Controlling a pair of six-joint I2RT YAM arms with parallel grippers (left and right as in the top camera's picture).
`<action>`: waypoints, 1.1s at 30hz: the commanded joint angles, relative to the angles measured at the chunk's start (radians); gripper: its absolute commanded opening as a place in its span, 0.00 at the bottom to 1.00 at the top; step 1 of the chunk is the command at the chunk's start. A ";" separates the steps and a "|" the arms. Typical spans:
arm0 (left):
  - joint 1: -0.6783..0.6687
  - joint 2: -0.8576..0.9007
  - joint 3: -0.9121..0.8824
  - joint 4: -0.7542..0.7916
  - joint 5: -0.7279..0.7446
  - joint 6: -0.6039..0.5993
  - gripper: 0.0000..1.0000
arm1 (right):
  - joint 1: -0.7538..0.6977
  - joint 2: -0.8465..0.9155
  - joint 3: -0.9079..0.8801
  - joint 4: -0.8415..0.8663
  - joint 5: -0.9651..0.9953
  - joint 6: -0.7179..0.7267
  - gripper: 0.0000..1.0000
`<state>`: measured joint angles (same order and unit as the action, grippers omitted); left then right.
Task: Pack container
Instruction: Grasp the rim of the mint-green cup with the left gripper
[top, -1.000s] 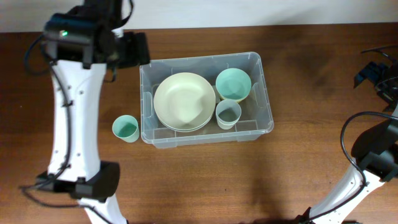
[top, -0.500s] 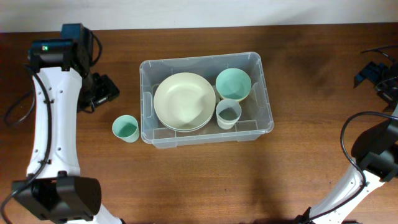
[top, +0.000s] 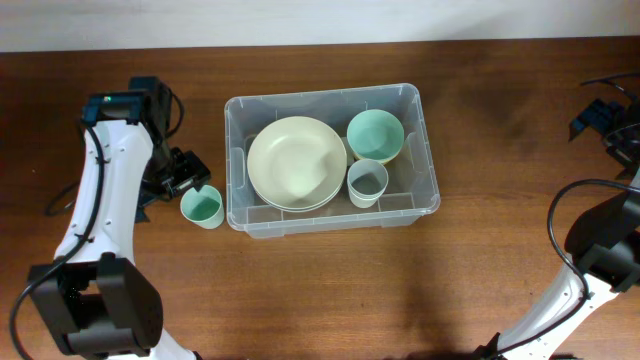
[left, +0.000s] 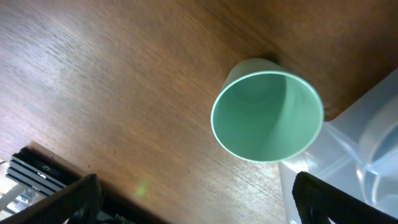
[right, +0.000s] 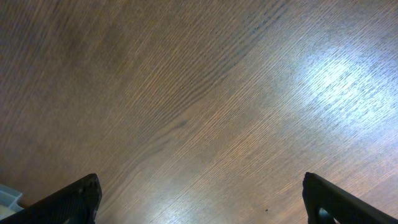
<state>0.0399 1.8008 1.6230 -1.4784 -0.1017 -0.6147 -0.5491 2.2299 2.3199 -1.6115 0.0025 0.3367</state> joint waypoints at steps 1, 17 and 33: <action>0.000 -0.025 -0.044 0.025 0.017 0.001 1.00 | -0.001 -0.031 -0.004 0.001 0.002 0.005 0.99; 0.016 -0.025 -0.179 0.206 0.103 0.090 1.00 | -0.001 -0.031 -0.004 0.001 0.002 0.005 0.99; 0.023 -0.024 -0.266 0.290 0.103 0.093 1.00 | -0.001 -0.031 -0.004 0.001 0.002 0.005 0.99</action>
<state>0.0536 1.8004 1.3640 -1.1915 -0.0093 -0.5385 -0.5491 2.2299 2.3199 -1.6115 0.0025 0.3370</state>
